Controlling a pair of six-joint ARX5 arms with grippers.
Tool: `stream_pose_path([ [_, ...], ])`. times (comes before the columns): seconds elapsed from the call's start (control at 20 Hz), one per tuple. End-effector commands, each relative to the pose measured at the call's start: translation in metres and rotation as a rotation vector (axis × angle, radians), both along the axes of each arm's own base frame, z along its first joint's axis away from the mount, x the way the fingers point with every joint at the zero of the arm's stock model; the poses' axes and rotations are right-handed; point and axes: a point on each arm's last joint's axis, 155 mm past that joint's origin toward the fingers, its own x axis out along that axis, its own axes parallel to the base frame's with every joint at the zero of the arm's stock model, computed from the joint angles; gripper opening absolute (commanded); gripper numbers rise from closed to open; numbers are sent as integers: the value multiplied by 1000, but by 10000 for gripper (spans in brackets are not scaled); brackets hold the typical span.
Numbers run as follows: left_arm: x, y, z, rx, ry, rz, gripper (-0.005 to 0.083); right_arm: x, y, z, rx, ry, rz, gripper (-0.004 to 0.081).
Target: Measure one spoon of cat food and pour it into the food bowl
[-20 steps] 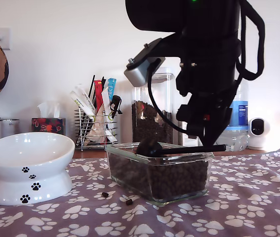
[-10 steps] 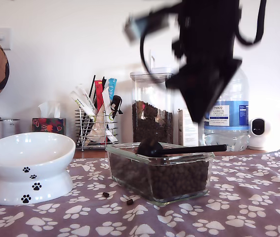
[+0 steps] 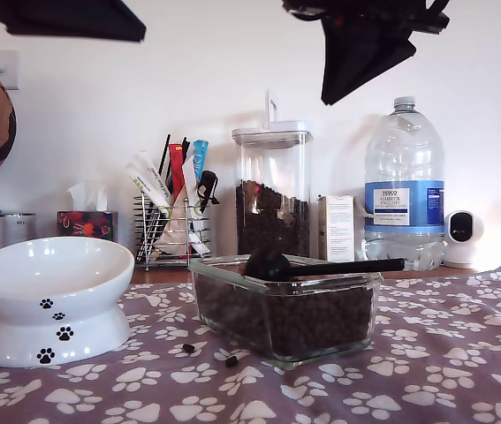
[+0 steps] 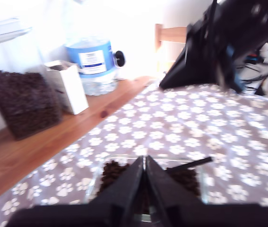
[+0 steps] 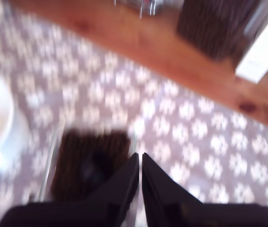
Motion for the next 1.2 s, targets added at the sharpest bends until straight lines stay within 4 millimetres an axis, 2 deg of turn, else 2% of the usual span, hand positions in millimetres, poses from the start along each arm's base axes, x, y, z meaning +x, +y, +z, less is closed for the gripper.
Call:
stream_pose_path([
  [0.0, 15, 3, 5, -21, -20, 32, -20, 24, -12, 6, 89, -64, -7, -12],
  [0.1, 34, 14, 5, -42, -25, 91, -20, 44, -41, 11, 153, -105, -32, -12],
  [0.2, 49, 32, 9, -54, -37, 156, -20, 55, -68, 11, 189, -133, -41, -12],
  [0.3, 60, 51, 8, -54, -36, 216, -20, 61, -92, 14, 217, -184, -61, -12],
  [0.4, 65, 62, 2, -53, -22, 249, -20, 56, -105, 18, 231, -246, -76, -12],
  [0.65, 61, 62, -5, -54, -8, 226, -20, 10, -118, -9, 261, -280, -110, -12],
  [0.9, 43, 56, -22, -60, 28, 182, -20, -36, -132, -40, 286, -246, -174, -12],
  [1.05, 25, 56, -29, -83, 45, 170, -20, -63, -128, -42, 285, -222, -153, -12],
  [1.15, 13, 58, -38, -63, 81, 167, -20, -80, -122, -33, 282, -238, -119, -12],
])
